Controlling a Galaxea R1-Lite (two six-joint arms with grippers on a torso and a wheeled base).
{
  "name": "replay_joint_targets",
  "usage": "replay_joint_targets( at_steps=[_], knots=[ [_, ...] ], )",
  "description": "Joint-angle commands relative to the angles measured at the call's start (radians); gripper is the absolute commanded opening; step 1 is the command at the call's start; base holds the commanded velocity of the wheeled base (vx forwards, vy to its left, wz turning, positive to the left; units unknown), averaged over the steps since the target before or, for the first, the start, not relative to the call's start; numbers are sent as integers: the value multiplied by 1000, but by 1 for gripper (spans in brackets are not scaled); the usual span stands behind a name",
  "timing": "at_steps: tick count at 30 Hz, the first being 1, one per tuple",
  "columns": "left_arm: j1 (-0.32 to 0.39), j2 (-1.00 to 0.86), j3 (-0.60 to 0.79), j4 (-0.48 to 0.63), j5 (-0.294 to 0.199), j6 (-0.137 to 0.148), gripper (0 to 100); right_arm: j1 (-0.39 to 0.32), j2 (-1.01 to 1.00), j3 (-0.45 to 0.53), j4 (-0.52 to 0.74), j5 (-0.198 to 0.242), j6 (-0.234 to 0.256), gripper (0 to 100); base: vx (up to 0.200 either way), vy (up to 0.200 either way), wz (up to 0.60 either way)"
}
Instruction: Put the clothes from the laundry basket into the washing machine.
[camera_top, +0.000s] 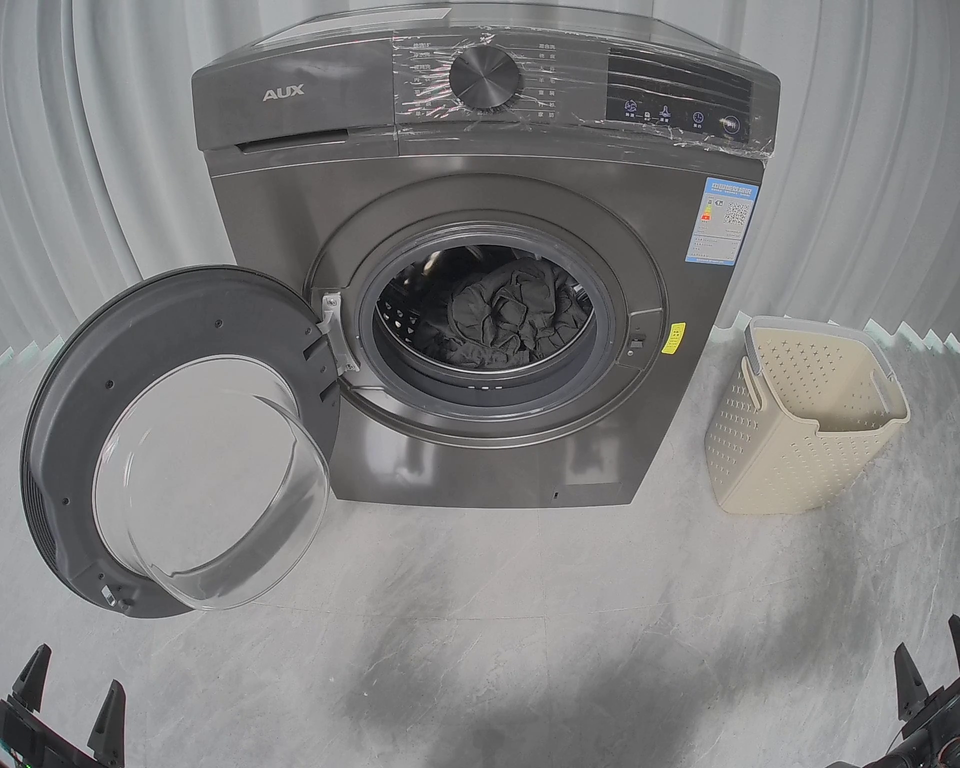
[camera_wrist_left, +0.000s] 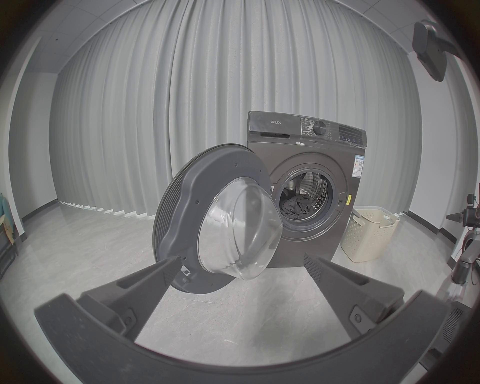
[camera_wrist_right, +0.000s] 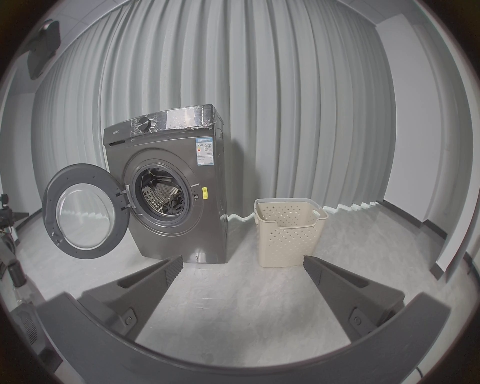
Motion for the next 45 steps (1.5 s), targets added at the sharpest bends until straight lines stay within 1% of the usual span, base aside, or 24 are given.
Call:
replay_joint_targets(
  at_steps=[1, 3, 5, 7, 8, 9, 11, 12, 13, 15, 20, 23, 30, 42, 45],
  knots=[
    [0, -11, 16, 0, 4, 2, 100, 1, -6, 21, -13, 27, 15, 100, -200, 0, 0],
    [0, -11, 16, 0, 6, 5, 100, 1, -6, 24, -19, 41, 9, 100, -200, 0, 0],
    [0, -11, 16, 0, 1, 1, 100, -1, -5, 24, -17, 36, 6, 100, -200, 0, 0],
    [0, -11, 16, 0, 1, 2, 100, -1, -5, 24, -11, 45, -7, 100, -200, 0, 0],
    [0, -11, 16, 0, 3, 5, 100, -1, -9, 24, -13, 64, -42, 100, -200, 0, 0],
    [0, -11, 16, 0, 3, 7, 100, 1, -5, 21, -7, 91, -66, 100, -200, 0, 0],
    [0, -11, 16, 0, 4, 7, 100, 4, -5, 24, -17, 110, -63, 100, 0, 0, 0],
    [0, -11, 16, 0, 4, 7, 100, 4, -5, 24, -17, 110, -63, 100, 0, 0, 0],
    [0, -11, 16, 0, 4, 7, 100, -1, -12, 26, -17, 111, -39, 100, 0, 0, 0],
    [0, -11, 16, 0, 4, 7, 100, 1, -12, 26, -17, 111, -37, 100, 0, 0, 0],
    [0, -11, 16, 0, 6, 7, 100, -1, -12, 26, -17, 111, -37, 100, 0, 200, 0],
    [0, -11, 16, 0, 4, 2, 100, 1, -12, 26, -17, 111, -37, 100, 0, 200, 0],
    [0, -11, 16, 0, 3, 7, 100, 1, -12, 26, -17, 111, -37, 100, 0, 200, 0],
    [0, -11, 16, 0, 3, 10, 100, 1, -12, 26, -17, 111, -37, 100, 0, 0, 0],
    [0, -11, 16, 0, 3, 10, 100, 1, -12, 26, -17, 111, -37, 100, -200, 0, 0]
  ],
)
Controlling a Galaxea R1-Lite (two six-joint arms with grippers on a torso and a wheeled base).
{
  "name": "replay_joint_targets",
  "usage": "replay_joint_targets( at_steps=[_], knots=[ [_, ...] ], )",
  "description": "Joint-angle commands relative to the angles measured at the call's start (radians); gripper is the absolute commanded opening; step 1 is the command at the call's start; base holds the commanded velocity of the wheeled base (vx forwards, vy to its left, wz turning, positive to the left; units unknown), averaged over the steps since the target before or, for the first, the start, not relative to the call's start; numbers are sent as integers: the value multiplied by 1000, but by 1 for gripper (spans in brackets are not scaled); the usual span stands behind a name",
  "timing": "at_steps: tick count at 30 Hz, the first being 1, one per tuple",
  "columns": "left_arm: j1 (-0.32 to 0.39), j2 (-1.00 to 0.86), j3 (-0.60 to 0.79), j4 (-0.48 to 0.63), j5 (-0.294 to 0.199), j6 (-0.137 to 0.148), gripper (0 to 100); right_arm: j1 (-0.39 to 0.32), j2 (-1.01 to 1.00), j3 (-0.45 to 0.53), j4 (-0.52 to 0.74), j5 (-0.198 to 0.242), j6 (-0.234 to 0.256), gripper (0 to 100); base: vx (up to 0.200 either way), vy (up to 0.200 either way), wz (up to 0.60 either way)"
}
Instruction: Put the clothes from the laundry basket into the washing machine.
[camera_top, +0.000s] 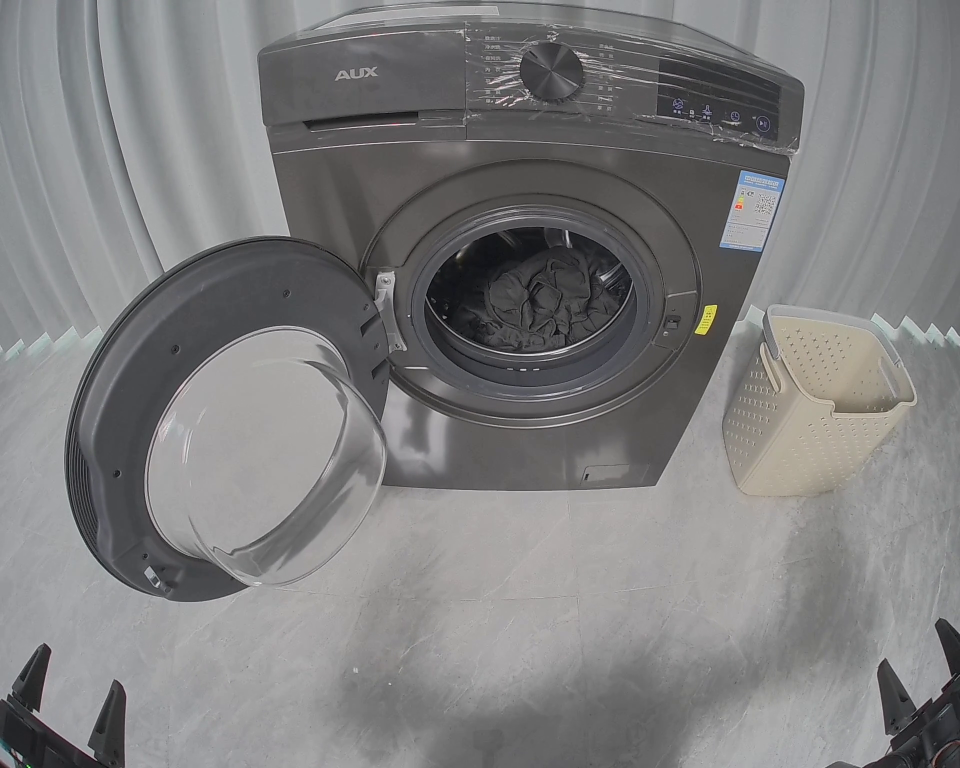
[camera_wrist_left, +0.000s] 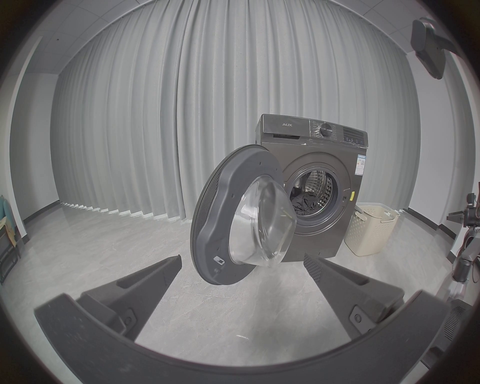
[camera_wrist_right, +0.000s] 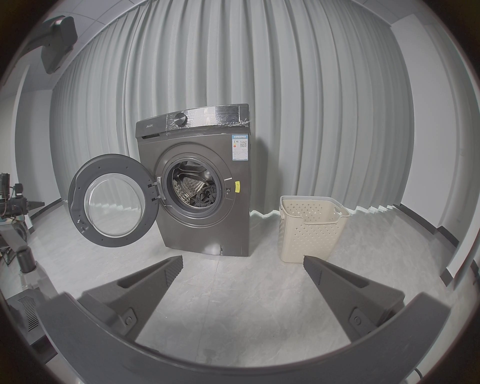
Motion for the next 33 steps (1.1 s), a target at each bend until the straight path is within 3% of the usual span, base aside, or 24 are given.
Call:
replay_joint_targets(
  at_steps=[1, 12, 30, 33],
  knots=[
    [0, -14, 16, 1, 0, -1, 100, -1, -14, 2, 0, 1, -2, 100, -200, 0, 0],
    [0, -14, 16, 0, -1, -1, 100, -1, -14, 2, 0, 1, 0, 100, -36, 0, 0],
    [2, -14, 16, 0, -1, 1, 100, -1, -14, 2, 0, 1, 0, 100, 0, 200, 0],
    [2, -14, 16, 0, -1, 7, 100, -1, -14, 2, 0, 1, 0, 100, 0, 0, 0]
  ],
)
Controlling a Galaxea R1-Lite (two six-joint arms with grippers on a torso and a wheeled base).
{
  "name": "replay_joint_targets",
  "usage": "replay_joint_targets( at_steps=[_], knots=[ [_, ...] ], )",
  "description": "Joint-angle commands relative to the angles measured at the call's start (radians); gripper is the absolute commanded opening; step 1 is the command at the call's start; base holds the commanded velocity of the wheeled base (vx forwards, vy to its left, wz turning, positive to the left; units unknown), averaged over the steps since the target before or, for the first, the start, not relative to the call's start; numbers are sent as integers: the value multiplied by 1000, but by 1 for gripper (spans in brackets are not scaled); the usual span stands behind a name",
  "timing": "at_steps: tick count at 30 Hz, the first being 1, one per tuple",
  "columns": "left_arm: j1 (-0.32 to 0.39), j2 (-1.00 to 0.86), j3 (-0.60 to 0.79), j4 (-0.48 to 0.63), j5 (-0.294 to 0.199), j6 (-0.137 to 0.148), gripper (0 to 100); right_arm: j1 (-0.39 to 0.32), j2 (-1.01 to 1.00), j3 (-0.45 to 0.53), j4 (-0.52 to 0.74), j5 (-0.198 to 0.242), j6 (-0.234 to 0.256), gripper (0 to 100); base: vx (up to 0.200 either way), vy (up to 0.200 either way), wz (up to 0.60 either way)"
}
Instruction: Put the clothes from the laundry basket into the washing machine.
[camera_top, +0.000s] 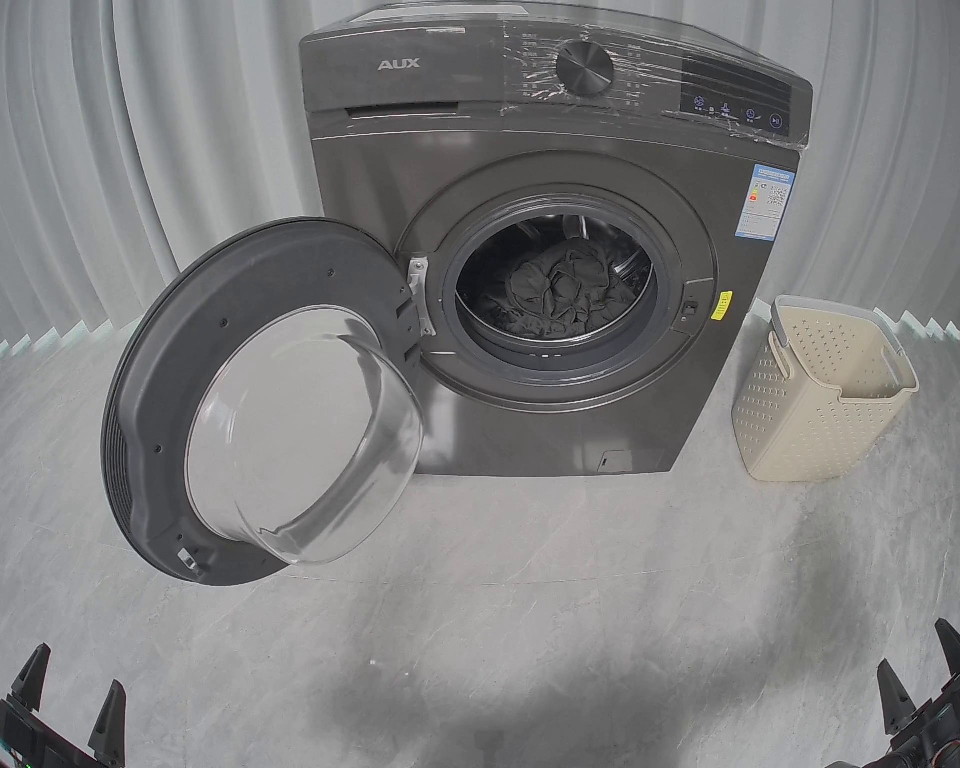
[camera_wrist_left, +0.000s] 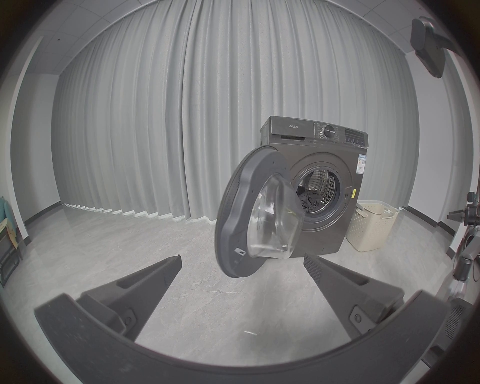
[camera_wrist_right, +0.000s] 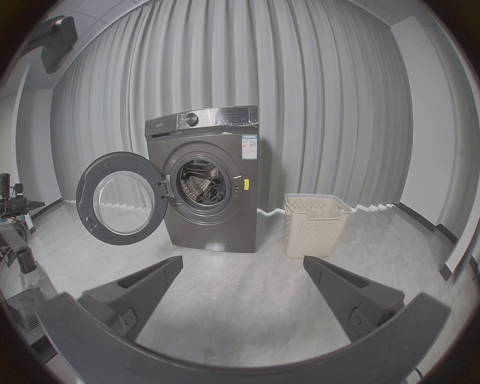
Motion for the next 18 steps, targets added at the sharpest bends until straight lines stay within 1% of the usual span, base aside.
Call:
replay_joint_targets(
  at_steps=[1, 7, 12, 18],
  knots=[
    [1, -15, 18, 1, 0, 4, 100, 0, -15, 2, 0, 0, 0, 100, 0, 0, 0],
    [1, -15, 16, 1, -1, 5, 100, 0, -15, 2, 0, 0, 0, 100, 0, 0, 0],
    [1, -15, 18, 0, -1, 17, 100, 0, -15, 2, 0, 0, 0, 100, 0, 0, 0],
    [2, -15, 18, -2, -1, 24, 100, 0, -15, 2, 0, -1, 0, 100, 0, 0, 0]
  ],
)
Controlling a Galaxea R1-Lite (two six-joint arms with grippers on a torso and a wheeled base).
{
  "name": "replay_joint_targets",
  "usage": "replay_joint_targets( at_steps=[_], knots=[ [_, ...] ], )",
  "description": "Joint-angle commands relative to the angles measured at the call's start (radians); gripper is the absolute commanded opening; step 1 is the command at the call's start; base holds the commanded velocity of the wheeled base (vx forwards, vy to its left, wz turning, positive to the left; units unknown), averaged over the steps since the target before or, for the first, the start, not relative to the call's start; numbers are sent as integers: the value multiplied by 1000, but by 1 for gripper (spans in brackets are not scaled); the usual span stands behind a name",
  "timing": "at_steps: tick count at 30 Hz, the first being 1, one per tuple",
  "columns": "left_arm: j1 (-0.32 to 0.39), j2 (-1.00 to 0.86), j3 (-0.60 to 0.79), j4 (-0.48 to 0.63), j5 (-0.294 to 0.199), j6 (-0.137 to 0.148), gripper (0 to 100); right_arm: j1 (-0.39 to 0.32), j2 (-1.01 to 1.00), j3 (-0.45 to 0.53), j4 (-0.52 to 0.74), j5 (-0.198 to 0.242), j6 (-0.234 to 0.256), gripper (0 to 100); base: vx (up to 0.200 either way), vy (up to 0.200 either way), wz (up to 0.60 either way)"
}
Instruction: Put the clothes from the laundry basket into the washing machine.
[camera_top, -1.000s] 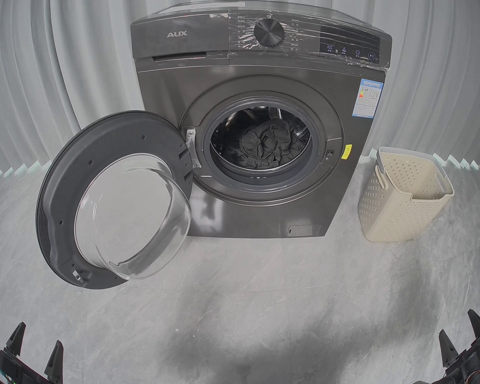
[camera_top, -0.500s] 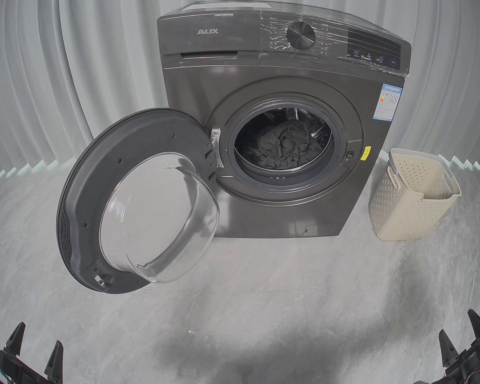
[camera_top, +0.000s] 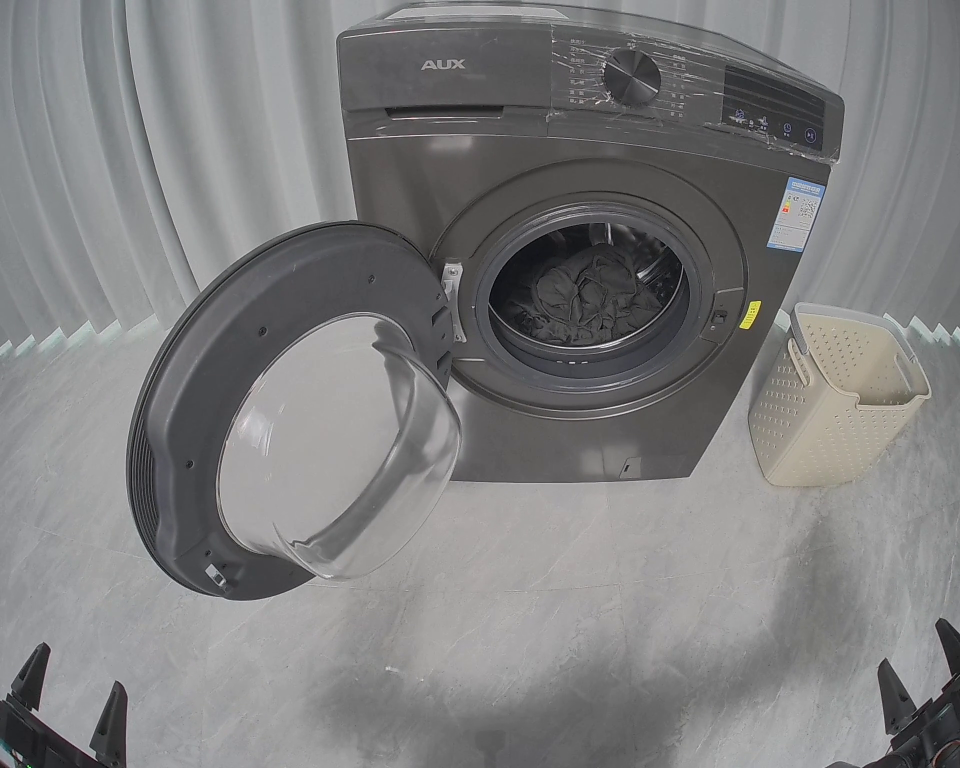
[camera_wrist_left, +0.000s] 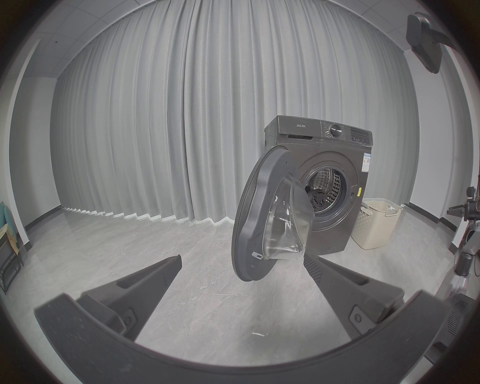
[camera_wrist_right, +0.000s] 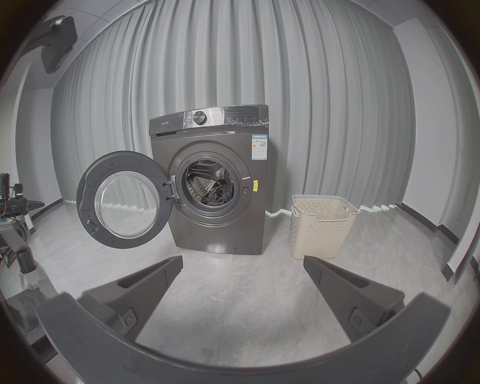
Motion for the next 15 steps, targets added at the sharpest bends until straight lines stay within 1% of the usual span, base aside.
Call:
replay_joint_targets(
  at_steps=[1, 2, 3, 5, 6, 7, 8, 9, 10, 11, 12, 13, 15],
  knots=[
    [1, -16, 16, -13, 2, 0, 100, 0, -15, 2, 0, 1, -1, 100, 0, 0, 0],
    [3, -16, -8, -20, 0, -9, 100, 0, -15, 2, 0, 1, -1, 100, 0, 0, 0],
    [8, 3, -73, -33, -4, -17, 100, 0, -15, 2, 0, 1, -1, 100, 0, 0, 0],
    [-9, 76, -225, -26, -14, -35, 100, 0, -15, 2, 0, 1, -1, 100, 0, 0, 0],
    [-9, 76, -225, -26, -14, -35, 100, 0, -15, 2, 0, 1, -1, 100, 0, 0, 0],
    [-42, 153, -289, 2, -21, -40, 100, 0, -15, 2, 0, 1, -1, 100, 0, 0, 0],
    [-63, 199, -306, 13, -27, -41, 100, 0, -15, 2, 0, 1, -1, 100, 0, 0, 0],
    [-88, 256, -312, 14, -35, -41, 100, 0, -15, 2, 0, 1, -1, 100, 0, 0, 0],
    [-94, 274, -312, 14, -37, -41, 100, 0, -15, 2, 0, 1, -1, 100, 0, 0, 0],
    [-118, 352, -314, 3, -35, -44, 100, 0, -15, 2, 0, 1, -1, 100, 0, 0, 0],
    [-141, 446, -320, -30, -37, -58, 100, 0, -15, 2, 0, 1, -1, 100, 0, 0, 0],
    [-150, 495, -324, -64, -40, -73, 100, 0, -15, 2, 0, 1, -1, 100, 0, 0, 0],
    [-163, 610, -340, -162, -43, -113, 100, 0, -15, 2, 0, 1, -1, 100, 0, 0, 0]
  ],
)
